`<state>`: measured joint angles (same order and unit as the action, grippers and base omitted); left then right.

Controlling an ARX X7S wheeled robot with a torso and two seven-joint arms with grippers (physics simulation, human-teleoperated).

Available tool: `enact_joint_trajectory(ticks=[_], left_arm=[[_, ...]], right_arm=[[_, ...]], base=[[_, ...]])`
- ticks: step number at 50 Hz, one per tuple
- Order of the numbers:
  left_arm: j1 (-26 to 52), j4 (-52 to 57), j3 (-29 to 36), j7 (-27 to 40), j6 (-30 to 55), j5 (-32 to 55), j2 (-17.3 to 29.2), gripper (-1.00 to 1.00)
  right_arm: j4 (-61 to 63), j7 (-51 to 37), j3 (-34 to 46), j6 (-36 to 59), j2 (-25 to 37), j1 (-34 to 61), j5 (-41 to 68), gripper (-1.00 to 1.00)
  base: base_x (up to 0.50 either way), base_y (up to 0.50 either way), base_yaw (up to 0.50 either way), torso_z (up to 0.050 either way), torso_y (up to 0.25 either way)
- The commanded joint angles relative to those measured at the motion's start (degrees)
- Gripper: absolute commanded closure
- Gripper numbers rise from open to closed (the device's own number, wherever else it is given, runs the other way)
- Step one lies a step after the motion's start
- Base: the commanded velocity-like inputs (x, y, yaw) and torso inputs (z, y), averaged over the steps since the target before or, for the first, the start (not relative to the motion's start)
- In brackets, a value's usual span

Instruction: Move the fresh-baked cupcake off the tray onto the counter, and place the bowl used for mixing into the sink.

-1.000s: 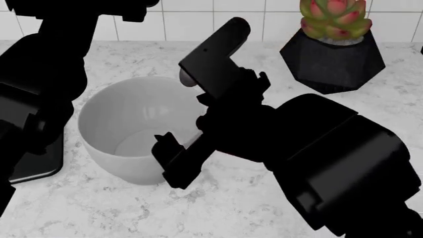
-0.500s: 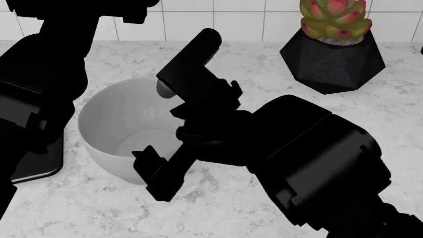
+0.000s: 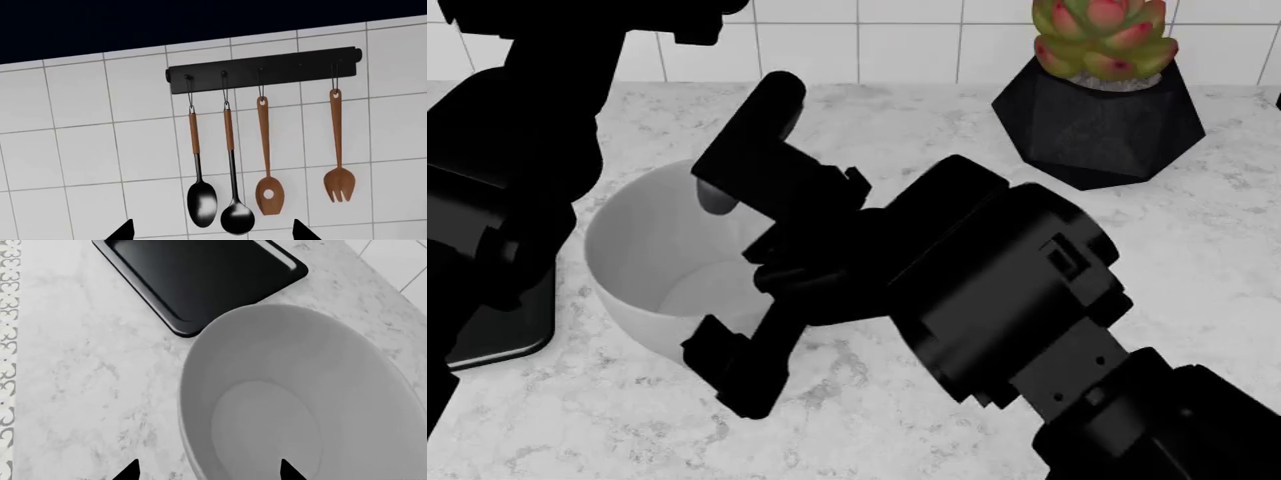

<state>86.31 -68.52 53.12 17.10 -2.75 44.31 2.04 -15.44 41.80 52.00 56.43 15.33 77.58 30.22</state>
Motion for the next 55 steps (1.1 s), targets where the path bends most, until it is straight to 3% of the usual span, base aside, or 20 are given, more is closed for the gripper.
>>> enact_joint_trajectory(ticks=[1, 16, 36, 55], left_arm=[[-0.52, 1.15, -0.62, 0.44, 0.31, 0.07, 0.5, -1.0], [-0.4, 0.43, -0.31, 0.3, 0.2, -0.02, 0.19, -1.0], [-0.46, 0.96, -0.29, 0.51, 0.24, 0.27, 0.49, -1.0], [-0.89, 2.54, -0.37, 0.78, 0.19, 0.72, 1.12, -1.0]], right_arm=[[-5.23, 2.83, 3.39, -3.07, -1.59, 1.87, -2.05, -1.0], [-6.11, 3.07, 4.08, -5.08, -1.87, 1.92, -2.69, -1.0], [-24.49, 17.16, 12.81, -19.59, -9.61, 4.84, -7.51, -1.0], [-33.09, 21.01, 14.91, -24.74, -13.43, 6.25, -8.39, -1.0]], base=[[0.0, 0.0, 0.0, 0.0, 0.0], [0.0, 0.0, 0.0, 0.0, 0.0], [0.0, 0.0, 0.0, 0.0, 0.0], [0.0, 0.0, 0.0, 0.0, 0.0]])
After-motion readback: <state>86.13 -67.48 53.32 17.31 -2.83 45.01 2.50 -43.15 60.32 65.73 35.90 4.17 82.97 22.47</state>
